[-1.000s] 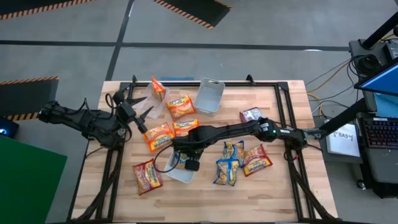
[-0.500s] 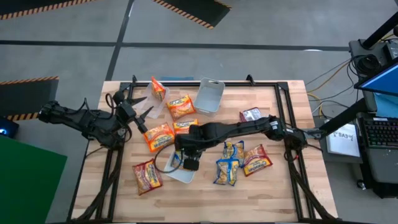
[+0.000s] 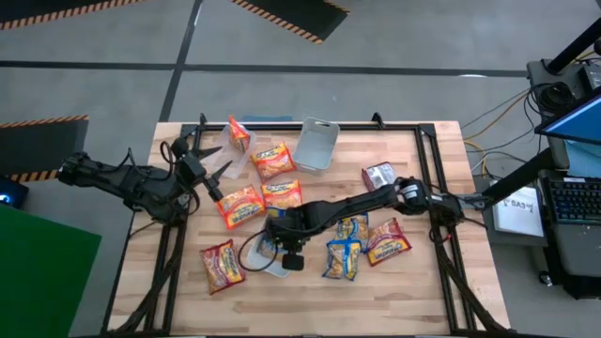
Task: Sort Maruchan noodles
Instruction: Put the blue noodle pack into the white bin
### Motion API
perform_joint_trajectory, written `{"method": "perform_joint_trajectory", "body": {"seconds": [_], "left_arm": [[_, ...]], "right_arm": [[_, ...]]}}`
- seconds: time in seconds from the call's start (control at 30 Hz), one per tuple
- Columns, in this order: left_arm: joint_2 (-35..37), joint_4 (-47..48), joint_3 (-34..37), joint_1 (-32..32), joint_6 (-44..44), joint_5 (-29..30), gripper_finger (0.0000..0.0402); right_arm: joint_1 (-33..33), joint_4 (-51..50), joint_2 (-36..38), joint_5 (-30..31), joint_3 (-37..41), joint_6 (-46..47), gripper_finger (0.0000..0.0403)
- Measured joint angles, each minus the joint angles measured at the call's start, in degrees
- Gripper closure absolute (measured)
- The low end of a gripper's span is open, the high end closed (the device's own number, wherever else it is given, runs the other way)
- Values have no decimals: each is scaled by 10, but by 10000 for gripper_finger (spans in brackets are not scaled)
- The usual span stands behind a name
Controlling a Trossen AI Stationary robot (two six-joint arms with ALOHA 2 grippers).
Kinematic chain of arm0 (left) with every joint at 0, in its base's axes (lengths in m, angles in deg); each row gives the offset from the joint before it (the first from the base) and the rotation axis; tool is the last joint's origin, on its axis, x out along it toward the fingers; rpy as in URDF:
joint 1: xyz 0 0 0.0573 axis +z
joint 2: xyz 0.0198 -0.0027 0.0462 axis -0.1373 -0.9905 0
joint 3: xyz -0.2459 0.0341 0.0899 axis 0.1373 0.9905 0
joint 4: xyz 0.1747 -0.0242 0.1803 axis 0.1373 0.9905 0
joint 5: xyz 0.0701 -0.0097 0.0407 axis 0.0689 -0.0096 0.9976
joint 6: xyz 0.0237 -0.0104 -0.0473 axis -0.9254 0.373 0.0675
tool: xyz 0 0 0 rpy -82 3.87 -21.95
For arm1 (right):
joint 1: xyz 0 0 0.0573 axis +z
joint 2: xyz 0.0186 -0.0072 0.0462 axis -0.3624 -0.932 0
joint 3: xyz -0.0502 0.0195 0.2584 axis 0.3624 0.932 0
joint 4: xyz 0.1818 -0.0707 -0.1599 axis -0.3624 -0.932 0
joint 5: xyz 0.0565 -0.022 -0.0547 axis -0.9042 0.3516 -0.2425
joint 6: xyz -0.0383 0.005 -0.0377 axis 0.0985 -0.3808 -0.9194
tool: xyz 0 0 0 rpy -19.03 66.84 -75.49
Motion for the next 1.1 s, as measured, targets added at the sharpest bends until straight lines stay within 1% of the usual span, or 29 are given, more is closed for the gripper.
{"method": "perform_joint_trajectory", "body": {"seconds": [0.13, 0.4, 0.63, 0.73, 0.8, 1.1], "left_arm": [[0, 0, 0, 0, 0, 0, 206], [-1, 1, 0, 0, 0, -1, 206], [-3, -2, 0, 0, 5, -74, 206], [-7, -13, 0, 0, 5, -80, 206], [-10, -17, 0, 0, 5, -80, 206], [-28, -33, 0, 0, 9, -81, 206]], "right_arm": [[-5, -13, 2, 1, -6, 7, 394], [-3, -69, 45, 8, -51, -40, 394], [1, -97, 113, 30, -17, -70, 394], [4, -93, 146, 37, 25, -72, 394], [5, -75, 172, 38, 66, -71, 394], [4, 84, 310, 38, 313, -60, 394]]}}
